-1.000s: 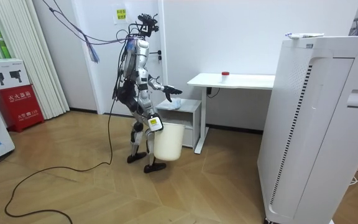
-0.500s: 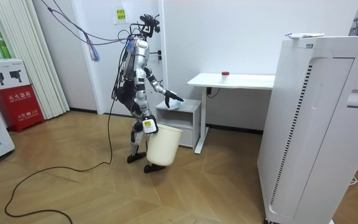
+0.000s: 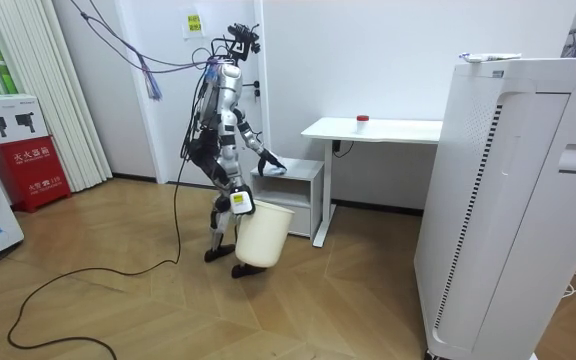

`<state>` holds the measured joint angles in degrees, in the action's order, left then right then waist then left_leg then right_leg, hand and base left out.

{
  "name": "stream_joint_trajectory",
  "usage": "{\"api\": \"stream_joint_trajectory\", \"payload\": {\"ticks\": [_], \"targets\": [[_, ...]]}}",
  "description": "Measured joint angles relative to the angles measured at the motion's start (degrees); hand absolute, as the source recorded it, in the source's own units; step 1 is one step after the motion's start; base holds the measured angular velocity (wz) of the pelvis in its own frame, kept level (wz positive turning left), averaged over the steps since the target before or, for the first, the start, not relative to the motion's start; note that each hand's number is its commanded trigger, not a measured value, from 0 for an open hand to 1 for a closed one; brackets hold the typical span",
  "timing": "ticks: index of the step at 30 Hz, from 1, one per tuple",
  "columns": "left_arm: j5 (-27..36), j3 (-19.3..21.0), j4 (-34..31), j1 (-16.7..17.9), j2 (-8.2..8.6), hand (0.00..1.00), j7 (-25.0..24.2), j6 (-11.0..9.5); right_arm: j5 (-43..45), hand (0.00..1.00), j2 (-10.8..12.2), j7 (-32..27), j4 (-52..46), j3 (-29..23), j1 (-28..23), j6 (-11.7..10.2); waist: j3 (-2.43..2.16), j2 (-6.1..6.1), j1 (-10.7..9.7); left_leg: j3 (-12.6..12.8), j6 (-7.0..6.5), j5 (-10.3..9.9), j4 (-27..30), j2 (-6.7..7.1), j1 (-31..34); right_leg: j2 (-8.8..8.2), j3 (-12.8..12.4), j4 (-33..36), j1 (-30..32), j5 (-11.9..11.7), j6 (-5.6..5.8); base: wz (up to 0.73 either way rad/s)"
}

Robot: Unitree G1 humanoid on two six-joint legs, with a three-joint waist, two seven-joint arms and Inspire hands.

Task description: Pick garbage

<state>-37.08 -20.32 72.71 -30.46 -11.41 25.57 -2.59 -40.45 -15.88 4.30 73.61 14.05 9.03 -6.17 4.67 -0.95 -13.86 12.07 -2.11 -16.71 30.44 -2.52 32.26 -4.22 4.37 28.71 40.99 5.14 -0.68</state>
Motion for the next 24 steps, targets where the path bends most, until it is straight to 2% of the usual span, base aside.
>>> {"api": "stream_joint_trajectory", "payload": {"ticks": [1, 2, 3, 4, 5, 6, 10, 14, 19, 24], "targets": [[-0.14, 0.0, 0.3, 0.03, -0.01, 0.0, -0.19, 0.14, 0.0, 1.0, 0.0, -0.04, 0.02, 0.02, 0.0, 0.05, 0.0, 0.0, 0.04, -0.11, 0.04, 0.03, 0.04, 0.01, 0.0, 0.0, 0.08, -0.13, -0.09, 0.0, 0.0, 0.03], [-0.15, 0.0, 0.41, 0.04, -0.03, 0.07, -0.27, 0.2, 0.0, 1.0, 0.0, -0.11, 0.02, 0.02, 0.0, 0.08, 0.0, 0.01, 0.05, -0.16, 0.05, 0.07, 0.03, 0.03, 0.0, -0.01, 0.12, -0.18, -0.1, 0.0, 0.0, 0.04], [-0.15, 0.0, 0.43, 0.1, -0.08, 0.46, -0.38, 0.56, 0.02, 1.0, 0.0, -0.3, 0.02, 0.02, 0.0, 0.14, -0.01, 0.01, 0.06, -0.24, 0.05, 0.13, -0.02, 0.08, 0.01, -0.05, 0.19, -0.25, -0.12, 0.0, 0.0, 0.04], [-0.27, 0.0, 0.43, 0.1, -0.08, 0.64, -0.58, 1.07, 0.02, 1.0, 0.03, -0.43, -0.03, 0.02, 0.03, 0.33, -0.02, 0.05, 0.06, -0.35, 0.05, 0.21, -0.16, 0.13, 0.01, -0.07, 0.24, -0.34, -0.19, 0.0, 0.0, 0.04], [-0.72, 0.04, 0.42, 0.07, -0.08, 0.89, -0.78, 1.31, 0.01, 1.0, 0.05, -0.45, -0.07, 0.03, 0.03, 0.5, -0.05, 0.08, 0.06, -0.38, 0.05, 0.29, -0.32, 0.18, 0.0, -0.09, 0.25, -0.41, -0.2, 0.0, 0.0, 0.05], [-1.43, 0.12, 0.41, 0.02, -0.14, 1.0, -0.82, 1.45, 0.01, 1.0, 0.06, -0.5, -0.07, 0.03, 0.04, 0.75, -0.09, 0.15, 0.09, -0.43, 0.03, 0.5, -0.75, 0.2, -0.03, -0.18, 0.3, -0.69, -0.2, -0.04, 0.01, 0.05], [-3.3, 2.53, -0.04, -0.94, -1.04, 1.0, 0.88, 1.71, 0.15, 1.0, 0.12, -1.05, -0.03, 0.04, 0.35, 1.56, -0.19, 0.45, 0.25, -0.51, 0.05, 0.86, -1.24, 0.31, -0.55, -0.39, 0.32, -1.11, -0.59, -0.12, 0.02, 0.02], [-3.6, 2.81, 0.25, -1.52, -1.82, 1.0, 0.93, 2.59, 0.06, 1.0, 0.26, -1.25, 0.23, 0.47, 0.84, 2.28, -0.23, 0.72, 0.19, -0.5, 0.09, 0.89, -1.72, 0.26, -0.98, -0.1, 0.29, -1.93, -1.27, -0.36, 0.03, -0.01], [-3.55, 2.96, 0.27, -1.34, -3.32, 1.0, 1.44, 2.6, 0.22, 1.0, 0.34, -1.17, 0.3, 1.61, 1.21, 2.5, -0.27, 0.79, 0.29, -0.38, 0.09, 1.5, -2.66, -0.2, -0.9, 0.68, 0.44, -5.05, -2.29, -2.37, 0.07, -0.03], [-3.07, 3.2, -0.01, -0.74, -3.34, 1.0, 2.24, 2.44, 0.24, 1.0, 0.55, -1.14, 0.3, 1.65, 1.31, 2.31, -0.26, 0.78, 0.24, -0.24, -0.06, 1.75, -3.27, -0.58, -0.77, 0.8, 0.65, -7.04, -2.77, -3.35, 0.26, -0.03]]}}
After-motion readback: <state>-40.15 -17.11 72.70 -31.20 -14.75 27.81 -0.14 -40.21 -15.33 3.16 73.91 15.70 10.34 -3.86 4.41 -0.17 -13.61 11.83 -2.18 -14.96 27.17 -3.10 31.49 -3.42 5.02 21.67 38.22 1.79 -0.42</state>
